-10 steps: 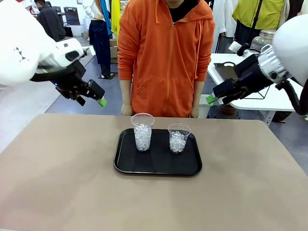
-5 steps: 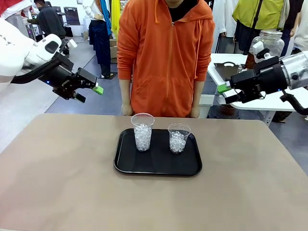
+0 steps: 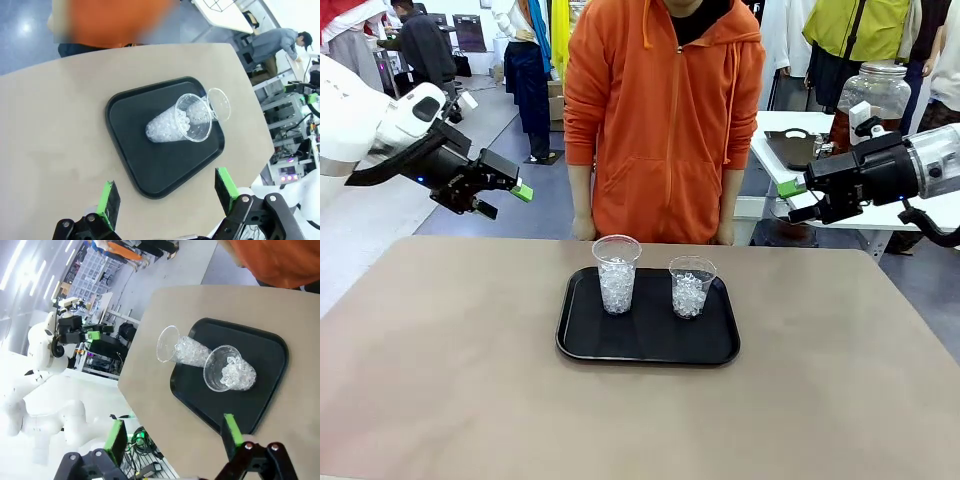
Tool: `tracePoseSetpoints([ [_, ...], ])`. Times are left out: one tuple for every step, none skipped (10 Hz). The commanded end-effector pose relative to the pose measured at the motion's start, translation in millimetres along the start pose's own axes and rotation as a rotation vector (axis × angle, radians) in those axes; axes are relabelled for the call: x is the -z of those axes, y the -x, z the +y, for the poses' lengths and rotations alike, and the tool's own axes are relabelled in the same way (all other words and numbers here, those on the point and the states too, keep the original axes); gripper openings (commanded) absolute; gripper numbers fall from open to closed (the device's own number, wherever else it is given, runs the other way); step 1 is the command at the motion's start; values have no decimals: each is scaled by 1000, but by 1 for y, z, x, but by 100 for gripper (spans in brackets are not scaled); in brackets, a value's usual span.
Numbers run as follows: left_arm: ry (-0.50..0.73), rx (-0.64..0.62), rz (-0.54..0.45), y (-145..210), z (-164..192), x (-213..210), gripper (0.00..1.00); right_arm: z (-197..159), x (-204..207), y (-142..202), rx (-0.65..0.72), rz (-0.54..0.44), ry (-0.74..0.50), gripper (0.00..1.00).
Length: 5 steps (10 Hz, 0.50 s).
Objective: Pour the drink into the iced cup.
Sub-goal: Pick up the iced cup indicated by the human and present it to them.
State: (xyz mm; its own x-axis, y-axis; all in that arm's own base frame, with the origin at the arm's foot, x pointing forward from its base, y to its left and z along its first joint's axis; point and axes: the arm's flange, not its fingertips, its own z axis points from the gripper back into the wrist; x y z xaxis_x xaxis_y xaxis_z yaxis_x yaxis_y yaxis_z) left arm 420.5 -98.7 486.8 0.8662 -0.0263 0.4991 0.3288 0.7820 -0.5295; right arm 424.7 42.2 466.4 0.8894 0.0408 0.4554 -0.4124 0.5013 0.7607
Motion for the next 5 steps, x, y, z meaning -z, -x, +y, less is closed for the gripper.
tracePoseSetpoints([
  [23,-16,-9,-1,-3,-4,100,4,-1,-1,7,-16,-12,100],
  [23,-16,-9,-1,-3,-4,100,4,-1,-1,7,-16,-12,100],
  [0,-3,-2,0,0,-1,100,4,-1,-1,7,-16,-12,100],
  [52,-79,-4,-6,11,-1,100,0,-2,0,2,1,8,100],
  [162,-178,14,-15,28,-6,100,-12,-1,-11,155,7,-64,100],
])
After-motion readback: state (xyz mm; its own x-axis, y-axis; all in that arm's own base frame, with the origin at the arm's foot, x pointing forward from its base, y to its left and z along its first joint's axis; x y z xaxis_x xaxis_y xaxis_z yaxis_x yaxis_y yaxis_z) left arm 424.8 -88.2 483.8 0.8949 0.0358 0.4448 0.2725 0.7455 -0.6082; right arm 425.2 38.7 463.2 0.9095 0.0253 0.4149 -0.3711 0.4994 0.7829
